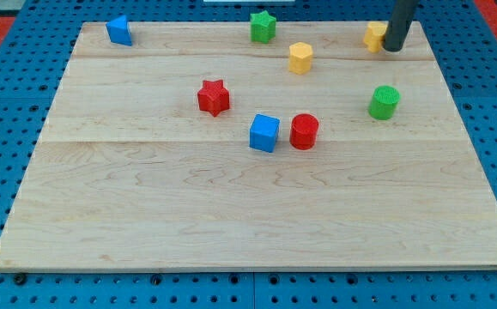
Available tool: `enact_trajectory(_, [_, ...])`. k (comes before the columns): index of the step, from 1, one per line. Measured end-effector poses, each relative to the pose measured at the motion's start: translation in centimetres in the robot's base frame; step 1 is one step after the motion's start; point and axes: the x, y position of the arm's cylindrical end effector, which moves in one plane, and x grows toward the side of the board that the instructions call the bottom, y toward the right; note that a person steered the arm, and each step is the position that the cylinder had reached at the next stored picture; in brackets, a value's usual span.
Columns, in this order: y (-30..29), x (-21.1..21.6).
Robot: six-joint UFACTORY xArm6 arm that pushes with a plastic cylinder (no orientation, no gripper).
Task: Move the yellow heart left a bit
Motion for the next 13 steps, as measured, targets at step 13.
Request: enact_trajectory(13, [-1.8,-4.2])
